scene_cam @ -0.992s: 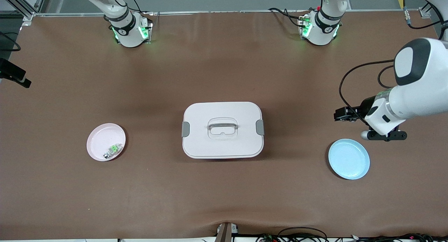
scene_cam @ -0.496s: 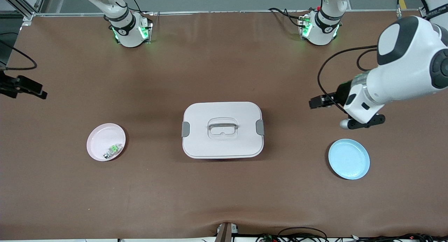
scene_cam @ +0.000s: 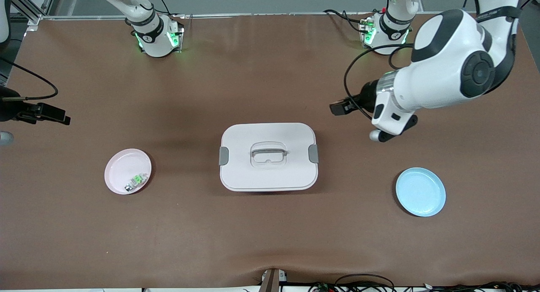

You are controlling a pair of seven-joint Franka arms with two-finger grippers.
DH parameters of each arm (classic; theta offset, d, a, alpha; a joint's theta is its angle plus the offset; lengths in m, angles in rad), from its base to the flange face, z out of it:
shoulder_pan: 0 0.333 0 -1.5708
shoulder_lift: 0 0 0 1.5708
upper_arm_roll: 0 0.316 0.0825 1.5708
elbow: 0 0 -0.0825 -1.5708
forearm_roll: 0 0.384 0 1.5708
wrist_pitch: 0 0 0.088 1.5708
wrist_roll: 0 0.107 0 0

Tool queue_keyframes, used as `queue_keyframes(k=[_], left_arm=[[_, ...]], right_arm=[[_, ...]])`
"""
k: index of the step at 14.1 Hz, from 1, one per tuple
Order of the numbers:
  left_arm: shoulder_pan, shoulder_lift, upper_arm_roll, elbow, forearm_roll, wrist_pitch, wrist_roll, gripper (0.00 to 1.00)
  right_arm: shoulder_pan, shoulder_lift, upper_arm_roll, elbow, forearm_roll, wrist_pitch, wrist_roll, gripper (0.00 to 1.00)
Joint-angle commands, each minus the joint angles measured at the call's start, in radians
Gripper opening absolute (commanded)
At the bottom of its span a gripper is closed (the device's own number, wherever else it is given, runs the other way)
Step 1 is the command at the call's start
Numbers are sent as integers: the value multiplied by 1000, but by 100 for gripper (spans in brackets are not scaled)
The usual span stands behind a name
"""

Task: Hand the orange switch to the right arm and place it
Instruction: 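Lift the orange switch with the left gripper and carry it over the box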

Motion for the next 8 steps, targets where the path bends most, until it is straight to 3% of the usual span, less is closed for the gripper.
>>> queue_keyframes(k=[1, 3, 8], left_arm=[[-39, 22, -6, 24, -39, 1, -131, 0], [-80, 31, -4, 22, -44, 53, -232, 0], [-170, 67, -4, 24, -56, 180, -476, 0]], right_arm=[[9, -7, 0, -6, 82, -1, 17, 100], [-15, -21, -8, -45, 228, 29, 38, 100], [-2, -192, -1, -301, 395, 209, 202, 100]])
